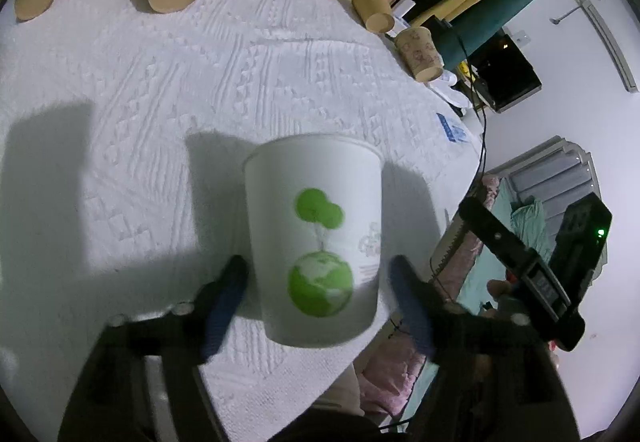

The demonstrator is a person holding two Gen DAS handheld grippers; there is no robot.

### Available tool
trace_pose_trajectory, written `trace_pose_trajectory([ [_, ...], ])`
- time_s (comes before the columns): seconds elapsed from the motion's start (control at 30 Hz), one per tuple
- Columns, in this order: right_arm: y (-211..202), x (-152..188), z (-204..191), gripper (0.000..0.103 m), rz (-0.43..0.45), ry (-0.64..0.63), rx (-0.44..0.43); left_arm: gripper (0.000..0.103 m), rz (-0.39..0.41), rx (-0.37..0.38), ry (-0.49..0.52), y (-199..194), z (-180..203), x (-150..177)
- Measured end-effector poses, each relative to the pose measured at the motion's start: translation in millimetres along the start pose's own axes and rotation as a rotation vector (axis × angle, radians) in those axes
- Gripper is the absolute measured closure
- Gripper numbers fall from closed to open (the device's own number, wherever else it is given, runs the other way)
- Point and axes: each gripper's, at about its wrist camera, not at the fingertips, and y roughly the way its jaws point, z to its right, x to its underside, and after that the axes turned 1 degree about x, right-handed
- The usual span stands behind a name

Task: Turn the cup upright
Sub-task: 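Carry the white cup with the left gripper toward the right gripper, then close the right gripper on the white cup while the left gripper releases it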

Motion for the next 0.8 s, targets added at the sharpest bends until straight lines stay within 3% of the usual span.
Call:
trace_pose_trajectory([
  [0.2,2,-7,-15,0.001,-0.020,-0.049,-0.030,0.023,0.056,0.001,0.034,-22,2,2],
  [0.27,4,-11,-24,0.001,-0.040,-0.069,-0.085,0.023,0.091,-0.022,0.050,-33,-1,3],
  [0.37,8,-16,-38,0.001,-0.082,-0.084,-0.174,0.023,0.153,-0.078,0.071,-49,-8,4],
  [0.6,31,-23,-89,0.001,-0.207,-0.156,-0.332,0.023,0.314,-0.324,0.199,-83,-23,14],
  [0.7,46,-20,-107,0.001,-0.265,-0.169,-0.357,0.023,0.352,-0.399,0.237,-92,-31,19],
  [0.8,60,-16,-121,0.001,-0.315,-0.193,-0.357,0.023,0.360,-0.428,0.228,-100,-43,24],
])
